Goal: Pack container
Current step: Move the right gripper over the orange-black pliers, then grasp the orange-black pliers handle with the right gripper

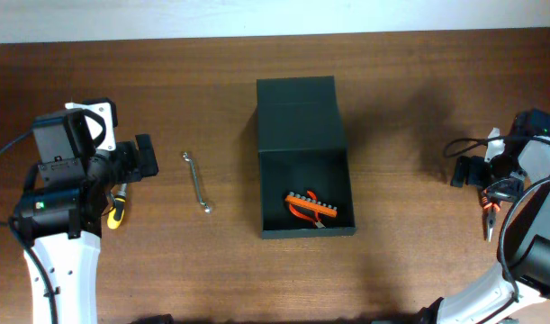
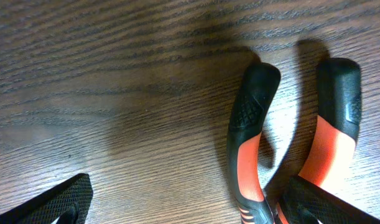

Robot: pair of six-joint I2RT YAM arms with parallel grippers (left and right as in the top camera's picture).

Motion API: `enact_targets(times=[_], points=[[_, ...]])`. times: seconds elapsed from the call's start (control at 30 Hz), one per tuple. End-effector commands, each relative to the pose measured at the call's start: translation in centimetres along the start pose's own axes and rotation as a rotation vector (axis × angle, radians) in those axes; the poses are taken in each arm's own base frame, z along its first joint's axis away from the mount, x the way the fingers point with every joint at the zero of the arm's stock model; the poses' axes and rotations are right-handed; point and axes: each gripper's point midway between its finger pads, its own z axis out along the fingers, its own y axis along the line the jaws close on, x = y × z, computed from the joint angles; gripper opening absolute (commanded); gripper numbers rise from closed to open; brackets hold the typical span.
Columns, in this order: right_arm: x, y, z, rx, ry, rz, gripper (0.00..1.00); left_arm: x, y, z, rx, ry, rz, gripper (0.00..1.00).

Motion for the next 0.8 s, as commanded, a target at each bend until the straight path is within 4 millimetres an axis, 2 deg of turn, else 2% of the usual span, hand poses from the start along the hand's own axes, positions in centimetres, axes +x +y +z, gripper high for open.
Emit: enact_targets(times=[0.0, 0.2, 0.6, 0.7, 0.77], points=[[0.6, -0.5, 0.6, 0.019, 0.025, -0.001, 0.98, -0.7, 0.0, -0.5, 0.008, -0.021, 0.016, 0.99], [0.8, -0.7, 0.7, 0.030, 0.030, 0.000, 0.96, -0.7, -0.1, -0.5, 0.009, -0.021, 0.016, 0.99], [2.1, -0.4, 2.2, 0.023, 0.045, 0.022, 0.95, -0.7, -0.3, -0.5, 0.023, -0.022, 0.016, 0.99], [2.0, -0.2, 2.2, 0.011, 0.041, 0.023, 0.91, -0.7, -0.3, -0.5, 0.023, -0.022, 0.016, 0.99], [2.0, 0.1, 2.2, -0.006, 0.038, 0.023, 0.84, -0.7, -0.3, -0.5, 0.024, -0.022, 0.017, 0.99]])
